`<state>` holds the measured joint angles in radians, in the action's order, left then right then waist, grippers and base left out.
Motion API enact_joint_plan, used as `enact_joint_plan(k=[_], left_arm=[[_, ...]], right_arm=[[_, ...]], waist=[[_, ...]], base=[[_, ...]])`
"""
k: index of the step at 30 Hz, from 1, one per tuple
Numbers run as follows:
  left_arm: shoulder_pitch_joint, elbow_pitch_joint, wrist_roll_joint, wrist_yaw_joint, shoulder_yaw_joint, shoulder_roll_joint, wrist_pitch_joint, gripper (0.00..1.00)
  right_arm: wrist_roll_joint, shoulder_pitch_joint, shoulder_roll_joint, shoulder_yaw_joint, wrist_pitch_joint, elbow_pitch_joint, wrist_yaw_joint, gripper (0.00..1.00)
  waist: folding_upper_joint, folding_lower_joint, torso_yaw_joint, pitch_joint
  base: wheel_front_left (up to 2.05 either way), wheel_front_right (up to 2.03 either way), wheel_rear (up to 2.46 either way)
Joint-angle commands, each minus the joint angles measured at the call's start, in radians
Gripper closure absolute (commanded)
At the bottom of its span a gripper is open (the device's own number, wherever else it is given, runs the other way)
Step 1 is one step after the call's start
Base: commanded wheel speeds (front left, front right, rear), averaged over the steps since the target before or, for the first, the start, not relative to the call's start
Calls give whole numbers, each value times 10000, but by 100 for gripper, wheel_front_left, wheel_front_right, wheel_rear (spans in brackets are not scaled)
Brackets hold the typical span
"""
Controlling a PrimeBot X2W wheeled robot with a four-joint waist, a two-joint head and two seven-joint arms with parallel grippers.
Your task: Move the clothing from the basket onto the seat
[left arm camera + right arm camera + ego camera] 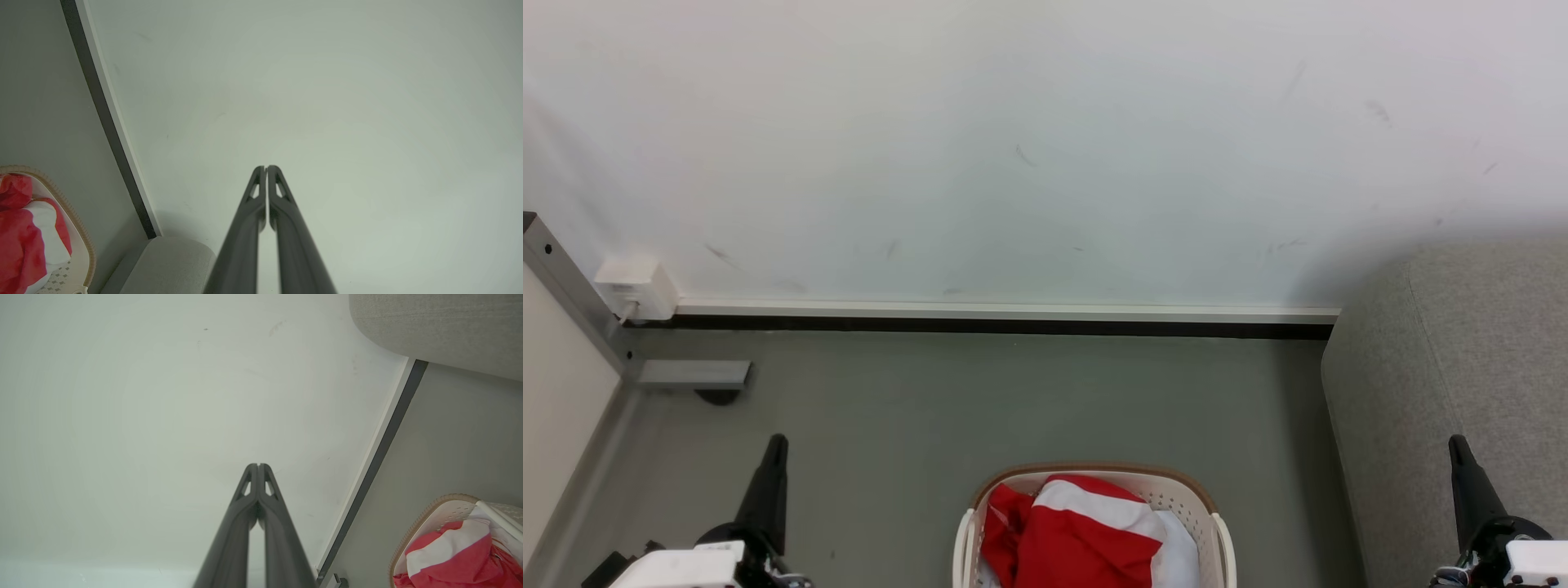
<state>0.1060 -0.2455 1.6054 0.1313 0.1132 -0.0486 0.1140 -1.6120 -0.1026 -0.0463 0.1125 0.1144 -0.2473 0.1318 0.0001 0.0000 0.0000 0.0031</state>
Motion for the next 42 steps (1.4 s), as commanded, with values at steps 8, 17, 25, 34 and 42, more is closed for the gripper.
enact_joint_plan(k=[8,17,25,34,42], left_arm=[[82,8,142,-11,16,-30,32,100],[82,8,142,-11,16,-30,32,100],[82,9,142,-11,16,-30,32,100],[82,9,142,-11,16,-31,32,100],[82,9,142,-11,16,-31,32,100]], right_arm=[[-22,-132,-75,40,24,58,-22,100],[-22,-132,-75,40,24,58,-22,100],[-22,-132,-76,40,24,58,-22,100],[-22,-132,-76,40,24,58,-22,100],[-22,-132,-76,40,24,58,-22,100]], waist=[[-1,0,0,0],[-1,0,0,0],[-1,0,0,0],[-1,0,0,0],[-1,0,0,0]], base=[[0,0,0],[0,0,0],[0,0,0],[0,0,0],[0,0,0]])
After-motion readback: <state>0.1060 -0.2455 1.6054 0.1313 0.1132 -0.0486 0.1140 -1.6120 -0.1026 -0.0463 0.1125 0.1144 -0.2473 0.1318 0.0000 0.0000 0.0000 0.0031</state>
